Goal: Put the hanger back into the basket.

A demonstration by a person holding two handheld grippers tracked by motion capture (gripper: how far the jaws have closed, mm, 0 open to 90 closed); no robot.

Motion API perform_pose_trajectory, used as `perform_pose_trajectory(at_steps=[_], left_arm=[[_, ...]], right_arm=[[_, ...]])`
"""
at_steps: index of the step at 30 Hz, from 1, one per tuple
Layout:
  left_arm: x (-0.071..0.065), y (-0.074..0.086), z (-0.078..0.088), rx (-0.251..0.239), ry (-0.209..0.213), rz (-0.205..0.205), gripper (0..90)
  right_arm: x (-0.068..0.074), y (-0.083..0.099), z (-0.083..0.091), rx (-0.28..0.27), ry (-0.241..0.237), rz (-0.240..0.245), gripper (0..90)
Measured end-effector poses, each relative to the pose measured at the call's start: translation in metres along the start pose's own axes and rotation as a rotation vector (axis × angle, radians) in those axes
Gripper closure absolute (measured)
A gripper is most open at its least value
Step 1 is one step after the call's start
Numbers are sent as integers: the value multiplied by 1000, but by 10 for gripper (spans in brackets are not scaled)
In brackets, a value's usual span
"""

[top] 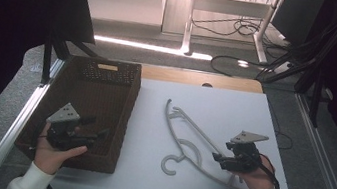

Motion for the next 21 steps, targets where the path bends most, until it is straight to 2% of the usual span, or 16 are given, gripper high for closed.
perform_pose_trajectory(at_steps=[10,16,21], left_arm=[[-1,-1,0,0,3,-7,307],[-1,-2,0,-2,4,-8,307],[-1,-2,1,-3,1,-6,306]], right_arm=[[2,0,3,-10,7,3,371],[5,-4,2,3,-16,-5,391],[6,-7,1,10,-16,-6,400]])
Point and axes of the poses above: each handheld gripper's, and its own axes: z roughly backward along the jaws, y roughly out of its underside, x roughly to its left, the point moved 2 cm from there along -z, roughly forward along the jaws, and after that the axes turned 9 degrees about x, right-handed, at the moved point
